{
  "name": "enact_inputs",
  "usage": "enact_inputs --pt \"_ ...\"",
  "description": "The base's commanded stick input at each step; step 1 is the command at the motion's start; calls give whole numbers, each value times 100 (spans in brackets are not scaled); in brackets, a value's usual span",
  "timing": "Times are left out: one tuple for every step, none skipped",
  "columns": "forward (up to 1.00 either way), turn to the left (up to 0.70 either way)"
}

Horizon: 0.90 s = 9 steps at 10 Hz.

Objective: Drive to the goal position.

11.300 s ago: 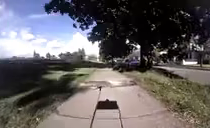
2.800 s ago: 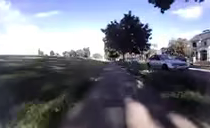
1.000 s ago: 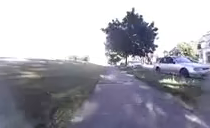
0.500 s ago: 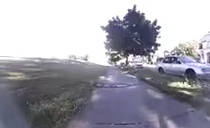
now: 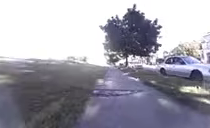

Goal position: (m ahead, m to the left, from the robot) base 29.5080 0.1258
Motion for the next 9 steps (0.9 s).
enact_inputs --pt "100 0" --pt "100 0" --pt "100 0" --pt "100 -11" --pt "100 -13" --pt "100 -6" --pt "100 0" --pt "100 0" --pt "100 0"
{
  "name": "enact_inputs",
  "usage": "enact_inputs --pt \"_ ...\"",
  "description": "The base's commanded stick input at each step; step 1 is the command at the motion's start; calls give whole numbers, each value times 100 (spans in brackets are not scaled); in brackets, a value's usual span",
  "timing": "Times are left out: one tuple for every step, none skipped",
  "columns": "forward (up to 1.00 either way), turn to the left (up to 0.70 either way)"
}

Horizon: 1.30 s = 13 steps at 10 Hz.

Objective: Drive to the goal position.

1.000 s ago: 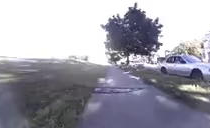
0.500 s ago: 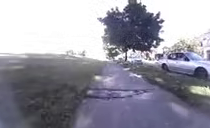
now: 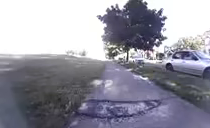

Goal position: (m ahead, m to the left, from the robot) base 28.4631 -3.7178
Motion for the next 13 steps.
enact_inputs --pt "100 0" --pt "100 0" --pt "100 0" --pt "100 0" --pt "100 0" --pt "100 0" --pt "100 0" --pt "100 0" --pt "100 0" --pt "100 0" --pt "100 0" --pt "100 0" --pt "100 0"
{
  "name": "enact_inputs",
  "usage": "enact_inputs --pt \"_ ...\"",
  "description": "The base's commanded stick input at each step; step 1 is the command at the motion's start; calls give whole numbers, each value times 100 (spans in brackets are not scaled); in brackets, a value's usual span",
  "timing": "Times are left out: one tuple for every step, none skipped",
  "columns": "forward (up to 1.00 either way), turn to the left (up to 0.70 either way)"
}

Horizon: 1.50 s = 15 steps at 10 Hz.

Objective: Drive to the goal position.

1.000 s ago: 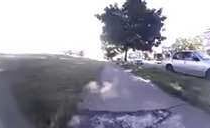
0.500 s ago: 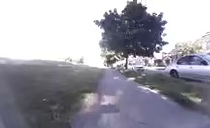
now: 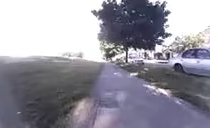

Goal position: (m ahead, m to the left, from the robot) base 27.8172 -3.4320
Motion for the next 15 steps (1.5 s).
enact_inputs --pt "100 0" --pt "100 0" --pt "100 0" --pt "100 0" --pt "100 0" --pt "100 0" --pt "100 0" --pt "100 0" --pt "100 0" --pt "100 0" --pt "100 5" --pt "100 19" --pt "100 32" --pt "100 8" --pt "100 0"
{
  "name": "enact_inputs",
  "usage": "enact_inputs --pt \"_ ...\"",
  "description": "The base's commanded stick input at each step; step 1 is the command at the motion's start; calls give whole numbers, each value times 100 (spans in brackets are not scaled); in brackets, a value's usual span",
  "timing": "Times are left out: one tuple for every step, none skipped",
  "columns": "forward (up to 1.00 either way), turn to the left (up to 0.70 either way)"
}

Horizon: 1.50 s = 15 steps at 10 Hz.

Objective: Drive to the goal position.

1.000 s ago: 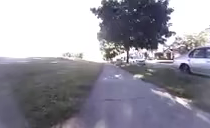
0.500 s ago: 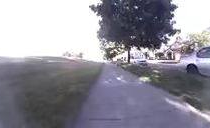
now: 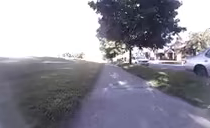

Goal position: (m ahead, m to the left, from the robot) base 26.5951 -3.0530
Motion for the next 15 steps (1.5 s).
enact_inputs --pt "100 0" --pt "100 0" --pt "100 0" --pt "100 0" --pt "100 0" --pt "100 0" --pt "100 0" --pt "100 0" --pt "100 0" --pt "100 0" --pt "100 -2" --pt "100 -17" --pt "100 -37" --pt "100 -28" --pt "100 -3"
